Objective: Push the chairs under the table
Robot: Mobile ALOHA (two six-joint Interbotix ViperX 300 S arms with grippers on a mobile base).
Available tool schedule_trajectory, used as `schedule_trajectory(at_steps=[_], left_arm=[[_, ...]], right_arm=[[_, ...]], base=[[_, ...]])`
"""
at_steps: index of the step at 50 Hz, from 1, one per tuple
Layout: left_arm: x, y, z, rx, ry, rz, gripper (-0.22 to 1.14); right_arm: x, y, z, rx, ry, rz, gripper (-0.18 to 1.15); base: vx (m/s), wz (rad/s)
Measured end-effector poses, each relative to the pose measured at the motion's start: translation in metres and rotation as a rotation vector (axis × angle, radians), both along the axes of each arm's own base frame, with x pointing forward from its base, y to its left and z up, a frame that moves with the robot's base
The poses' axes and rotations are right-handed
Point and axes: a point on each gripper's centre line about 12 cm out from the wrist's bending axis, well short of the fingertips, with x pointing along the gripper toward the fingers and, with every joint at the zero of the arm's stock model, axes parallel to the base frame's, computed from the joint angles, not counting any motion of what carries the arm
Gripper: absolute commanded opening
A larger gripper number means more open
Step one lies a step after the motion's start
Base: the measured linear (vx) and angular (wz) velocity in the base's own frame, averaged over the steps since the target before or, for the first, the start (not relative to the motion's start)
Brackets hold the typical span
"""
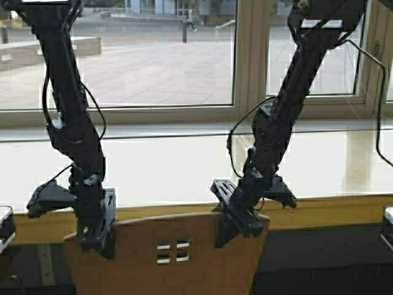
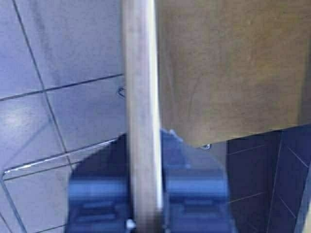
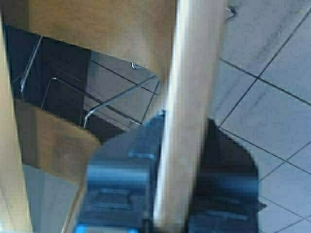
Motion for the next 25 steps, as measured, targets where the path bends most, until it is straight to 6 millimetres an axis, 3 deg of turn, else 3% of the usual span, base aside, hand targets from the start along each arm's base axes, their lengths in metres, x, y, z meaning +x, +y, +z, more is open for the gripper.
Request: schedule_trajectory(at_steps=[17, 25], left_arm=[[-0.0005, 0.0006, -0.0002, 0.000, 0.002, 0.000, 0.09], [-0.0004, 0.0008, -0.0002, 0.001, 0.001, 0.000, 0.25]], right_arm=[[-0.0003, -0.0001, -0.0005, -0.010, -0.006, -0.001, 0.07], [0.0003, -0.0005, -0.0004, -0.023, -0.017, -0.004, 0.08]], base=[[0.11, 0.00], [0.08, 0.00]])
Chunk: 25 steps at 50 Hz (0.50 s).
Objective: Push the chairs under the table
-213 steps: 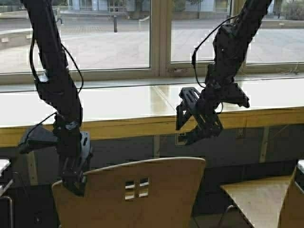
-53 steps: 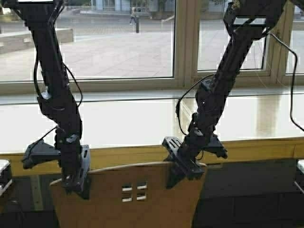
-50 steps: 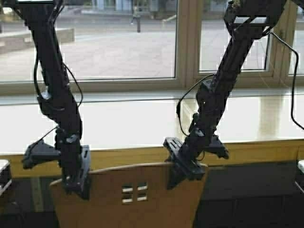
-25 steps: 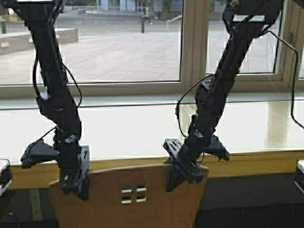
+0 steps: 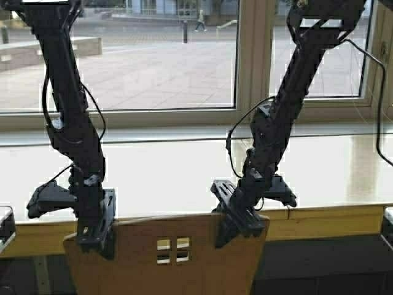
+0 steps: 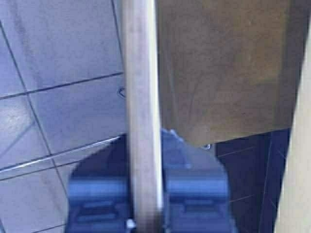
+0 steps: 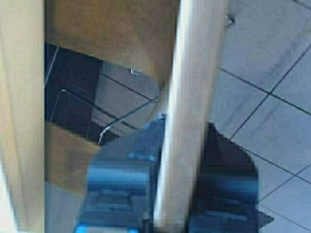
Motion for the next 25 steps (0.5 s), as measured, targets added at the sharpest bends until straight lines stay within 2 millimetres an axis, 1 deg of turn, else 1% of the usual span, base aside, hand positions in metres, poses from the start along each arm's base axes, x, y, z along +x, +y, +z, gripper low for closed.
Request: schedule_trajectory(at_steps=[2, 4, 11, 14, 16, 18, 25], left_arm=[[0.0000, 0.0000, 0.0000, 0.001, 0.000, -0.003, 0.33], [0.0006, -0.0002, 0.0002, 0.001, -0.002, -0.006, 0.41], [-0.0001, -0.0008, 0.0000, 0.019, -0.001, -0.071, 0.70], [0.0014, -0.0003, 0.0004, 0.022, -0.004, -0.086, 0.79], [0.0028, -0.0011, 0.0008, 0.018, -0.005, -0.095, 0.83], [0.0044, -0.0020, 0.0022, 0.010, -0.006, -0.100, 0.85], [0.0075, -0.0040, 0.0084, -0.017, -0.007, -0.106, 0.85]], right_arm=[[-0.0005, -0.0004, -0.0003, -0.003, 0.000, 0.002, 0.12], [-0.0003, 0.0002, -0.0002, -0.006, -0.003, 0.007, 0.19], [-0.0018, 0.0012, -0.0007, -0.012, -0.003, 0.045, 0.70], [-0.0027, 0.0021, -0.0031, -0.019, -0.012, 0.097, 0.89], [-0.0036, 0.0019, -0.0034, -0.025, -0.017, 0.123, 0.98], [-0.0045, 0.0031, -0.0035, -0.028, -0.021, 0.137, 1.01], [-0.0086, 0.0031, -0.0006, -0.047, -0.028, 0.142, 1.01]], base=[[0.06, 0.00], [0.06, 0.01], [0.04, 0.00], [0.02, -0.02], [0.00, -0.01], [0.00, 0.00], [0.00, 0.00]])
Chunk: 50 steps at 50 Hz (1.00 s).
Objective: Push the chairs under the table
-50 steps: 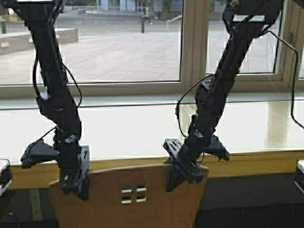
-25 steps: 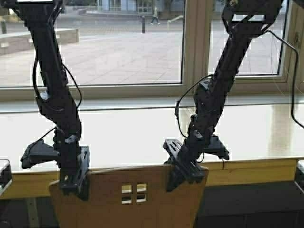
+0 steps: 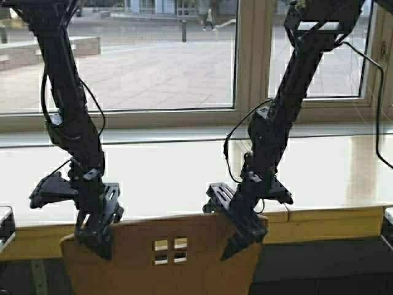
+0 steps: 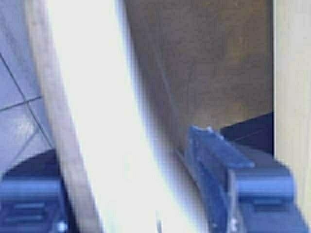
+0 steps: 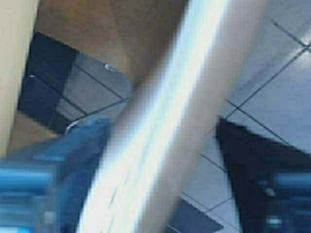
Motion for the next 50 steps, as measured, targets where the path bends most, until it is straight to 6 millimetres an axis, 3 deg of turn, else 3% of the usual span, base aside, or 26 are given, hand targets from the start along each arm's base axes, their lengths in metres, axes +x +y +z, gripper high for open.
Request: schedule_trajectory(at_steps=[7, 17, 22, 29, 36, 42, 50], left_arm=[[-0.004, -0.002, 0.020, -0.016, -0.010, -0.010, 0.85], [-0.016, -0.003, 0.080, -0.037, -0.072, -0.023, 0.85], [-0.010, 0.000, 0.122, -0.049, -0.162, -0.014, 0.85], [-0.021, 0.005, 0.155, -0.037, -0.217, -0.071, 0.85], [-0.042, 0.023, 0.197, 0.032, -0.303, -0.221, 0.85], [-0.060, 0.045, 0.240, 0.124, -0.417, -0.359, 0.84], [-0.078, 0.065, 0.292, 0.270, -0.567, -0.592, 0.84]], right_arm=[[-0.004, 0.007, 0.020, -0.002, -0.023, 0.016, 1.01], [0.001, -0.004, 0.069, -0.007, -0.086, -0.018, 1.01], [0.002, -0.009, 0.099, -0.005, -0.130, -0.035, 1.01], [0.000, -0.015, 0.143, -0.011, -0.210, -0.036, 1.01], [-0.013, -0.033, 0.192, -0.071, -0.334, -0.012, 1.01], [-0.021, -0.060, 0.233, -0.133, -0.452, 0.067, 1.01], [-0.032, -0.084, 0.274, -0.217, -0.589, 0.208, 1.00]], base=[[0.00, 0.00], [-0.01, 0.00], [-0.02, -0.01], [-0.01, 0.00], [0.00, 0.01], [0.00, 0.07], [-0.02, 0.19]])
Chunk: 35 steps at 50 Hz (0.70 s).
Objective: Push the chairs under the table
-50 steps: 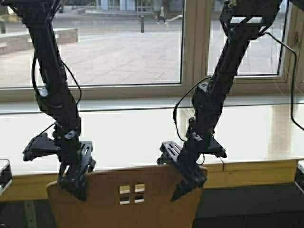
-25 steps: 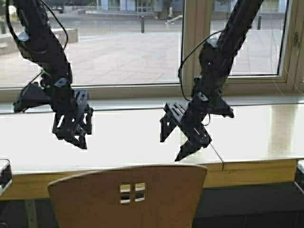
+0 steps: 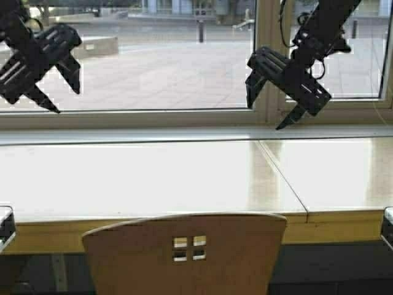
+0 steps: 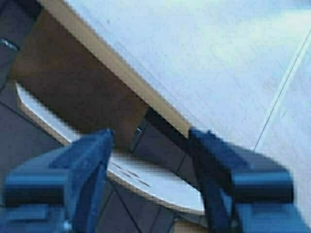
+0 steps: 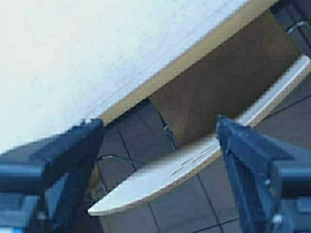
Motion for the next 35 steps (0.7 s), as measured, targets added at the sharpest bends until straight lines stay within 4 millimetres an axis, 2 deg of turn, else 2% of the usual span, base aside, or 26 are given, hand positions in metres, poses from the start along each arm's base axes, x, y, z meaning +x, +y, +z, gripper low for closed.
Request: schedule_trajectory(at_steps=[9, 15, 21, 26, 35], left_arm=[[-0.018, -0.004, 0.051, 0.255, -0.177, -0.308, 0.84], [-0.033, -0.002, 0.077, 0.380, -0.273, -0.403, 0.84], [-0.049, 0.003, 0.083, 0.486, -0.328, -0.443, 0.84], [-0.055, 0.008, 0.083, 0.523, -0.361, -0.424, 0.84], [-0.053, 0.011, 0.089, 0.555, -0.412, -0.393, 0.84]], right_arm=[[-0.015, -0.011, 0.040, -0.202, -0.183, 0.233, 1.00], [-0.022, -0.014, 0.066, -0.278, -0.285, 0.313, 1.00], [-0.028, -0.017, 0.091, -0.300, -0.368, 0.333, 1.00], [-0.038, -0.019, 0.092, -0.318, -0.380, 0.353, 1.00], [-0.042, -0.019, 0.098, -0.319, -0.399, 0.356, 1.00]], base=[[-0.02, 0.32], [-0.02, 0.49], [-0.02, 0.65], [-0.05, 0.69], [-0.10, 0.59]])
